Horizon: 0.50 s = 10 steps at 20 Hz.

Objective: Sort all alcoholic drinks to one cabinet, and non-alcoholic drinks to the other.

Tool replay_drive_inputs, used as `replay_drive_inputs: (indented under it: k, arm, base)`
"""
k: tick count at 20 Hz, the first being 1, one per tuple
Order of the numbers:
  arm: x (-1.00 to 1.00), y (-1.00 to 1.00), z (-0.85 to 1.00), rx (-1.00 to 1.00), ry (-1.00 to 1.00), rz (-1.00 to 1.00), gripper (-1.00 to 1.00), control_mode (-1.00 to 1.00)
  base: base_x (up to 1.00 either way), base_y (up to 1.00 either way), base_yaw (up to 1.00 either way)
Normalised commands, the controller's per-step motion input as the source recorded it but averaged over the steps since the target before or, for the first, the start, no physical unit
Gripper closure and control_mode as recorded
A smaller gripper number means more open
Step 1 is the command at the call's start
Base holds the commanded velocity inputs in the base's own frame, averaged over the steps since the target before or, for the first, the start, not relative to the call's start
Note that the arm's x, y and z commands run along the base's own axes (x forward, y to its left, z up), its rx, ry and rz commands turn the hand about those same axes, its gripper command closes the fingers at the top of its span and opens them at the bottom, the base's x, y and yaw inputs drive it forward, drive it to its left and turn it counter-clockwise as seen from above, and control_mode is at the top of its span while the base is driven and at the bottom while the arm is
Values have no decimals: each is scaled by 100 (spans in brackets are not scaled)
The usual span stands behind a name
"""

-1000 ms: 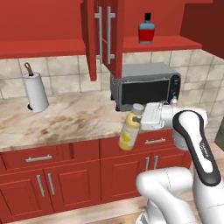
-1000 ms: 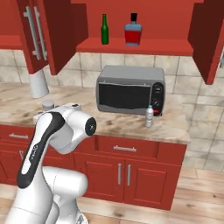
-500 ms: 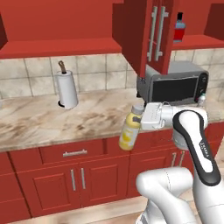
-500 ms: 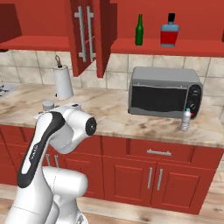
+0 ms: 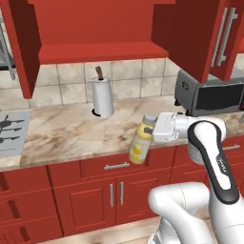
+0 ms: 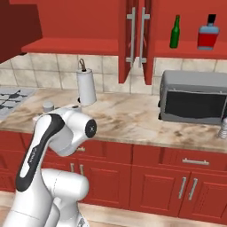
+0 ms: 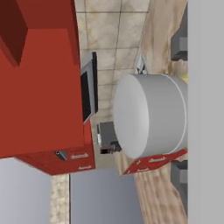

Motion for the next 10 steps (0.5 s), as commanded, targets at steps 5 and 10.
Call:
replay_drive_inputs:
  k: [5, 10]
  arm:
    - [0, 0, 0, 0, 0, 0, 100, 100]
    - [0, 0, 0, 0, 0, 0, 100, 100]
  base:
    - [65, 52, -6]
    - [68, 48, -6]
